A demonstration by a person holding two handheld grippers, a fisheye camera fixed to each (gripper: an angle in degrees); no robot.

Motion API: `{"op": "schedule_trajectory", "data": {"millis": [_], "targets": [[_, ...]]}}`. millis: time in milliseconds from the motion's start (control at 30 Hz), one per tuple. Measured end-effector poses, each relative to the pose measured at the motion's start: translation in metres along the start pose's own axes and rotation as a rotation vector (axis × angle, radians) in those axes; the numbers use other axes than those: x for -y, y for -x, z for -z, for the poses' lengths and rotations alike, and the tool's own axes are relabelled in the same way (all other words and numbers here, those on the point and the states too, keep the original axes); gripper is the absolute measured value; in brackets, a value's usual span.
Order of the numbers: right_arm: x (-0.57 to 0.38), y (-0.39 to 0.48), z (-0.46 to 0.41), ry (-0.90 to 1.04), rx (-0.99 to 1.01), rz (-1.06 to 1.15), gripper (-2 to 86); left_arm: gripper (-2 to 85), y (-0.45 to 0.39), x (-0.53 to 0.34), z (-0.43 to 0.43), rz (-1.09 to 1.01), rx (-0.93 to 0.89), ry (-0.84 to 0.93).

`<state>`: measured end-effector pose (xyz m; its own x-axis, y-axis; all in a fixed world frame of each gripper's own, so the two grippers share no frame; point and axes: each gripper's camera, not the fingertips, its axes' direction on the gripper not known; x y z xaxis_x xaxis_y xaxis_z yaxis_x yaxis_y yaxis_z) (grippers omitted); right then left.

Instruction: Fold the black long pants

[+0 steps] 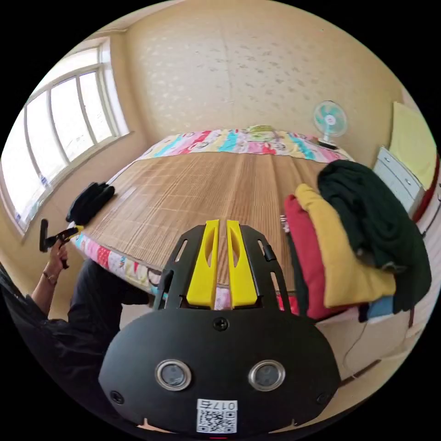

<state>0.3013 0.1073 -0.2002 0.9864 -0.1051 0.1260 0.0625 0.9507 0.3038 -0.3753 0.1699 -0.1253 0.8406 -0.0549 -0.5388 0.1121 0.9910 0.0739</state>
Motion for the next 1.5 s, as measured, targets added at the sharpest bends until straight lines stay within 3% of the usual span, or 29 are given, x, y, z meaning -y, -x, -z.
{"op": "schedule_trajectory", "data": {"millis": [133, 233, 300, 367, 533, 667, 800, 867, 967, 1067, 1167, 1300, 1367, 1500], "targets": [[0.009, -0.093, 0.080, -0.176, -0.238, -0.268, 7.4, 5.2, -0.067, -0.013, -0.044, -0.100, -0.147, 0.067], [-0.002, -0.158, 0.110, -0.220, -0.254, -0.514, 10.5, 5.1, -0.104, -0.011, -0.065, -0.149, -0.212, 0.112], [-0.023, -0.197, 0.116, -0.228, -0.203, -0.698, 12.5, 5.1, -0.122, -0.009, -0.075, -0.185, -0.237, 0.142], [-0.065, -0.233, 0.109, -0.270, -0.011, -0.898, 14.4, 5.1, -0.137, -0.006, -0.083, -0.213, -0.236, 0.170], [-0.102, -0.242, 0.073, -0.261, 0.256, -0.986, 16.0, 5.1, -0.156, 0.008, -0.086, -0.247, -0.243, 0.175], [-0.084, -0.240, 0.074, -0.419, 0.337, -0.883, 11.1, 5.1, -0.156, 0.017, -0.082, -0.258, -0.219, 0.163], [-0.007, -0.223, 0.083, -0.395, 0.297, -0.691, 6.6, 5.1, -0.143, 0.023, -0.068, -0.227, -0.204, 0.125], [0.070, -0.174, 0.086, -0.305, 0.207, -0.424, 5.2, 5.1, -0.138, 0.024, -0.062, -0.213, -0.195, 0.107], [0.145, -0.081, 0.074, -0.236, 0.239, -0.036, 4.5, 5.1, -0.131, 0.025, -0.052, -0.200, -0.178, 0.083], [0.177, 0.031, 0.052, -0.147, 0.289, 0.341, 4.3, 5.1, -0.128, 0.027, -0.042, -0.194, -0.171, 0.059], [0.168, 0.124, 0.009, -0.014, 0.398, 0.537, 4.8, 5.0, -0.126, 0.028, -0.035, -0.195, -0.160, 0.045], [0.117, 0.195, -0.082, 0.197, 0.513, 0.511, 4.9, 5.1, -0.121, 0.030, -0.033, -0.197, -0.146, 0.047], [0.064, 0.227, -0.147, 0.385, 0.741, 0.435, 4.9, 5.1, -0.119, 0.031, -0.034, -0.194, -0.147, 0.051], [0.002, 0.269, -0.144, 0.336, 0.614, 0.441, 5.0, 5.2, -0.115, 0.036, -0.041, -0.197, -0.153, 0.079]]}}
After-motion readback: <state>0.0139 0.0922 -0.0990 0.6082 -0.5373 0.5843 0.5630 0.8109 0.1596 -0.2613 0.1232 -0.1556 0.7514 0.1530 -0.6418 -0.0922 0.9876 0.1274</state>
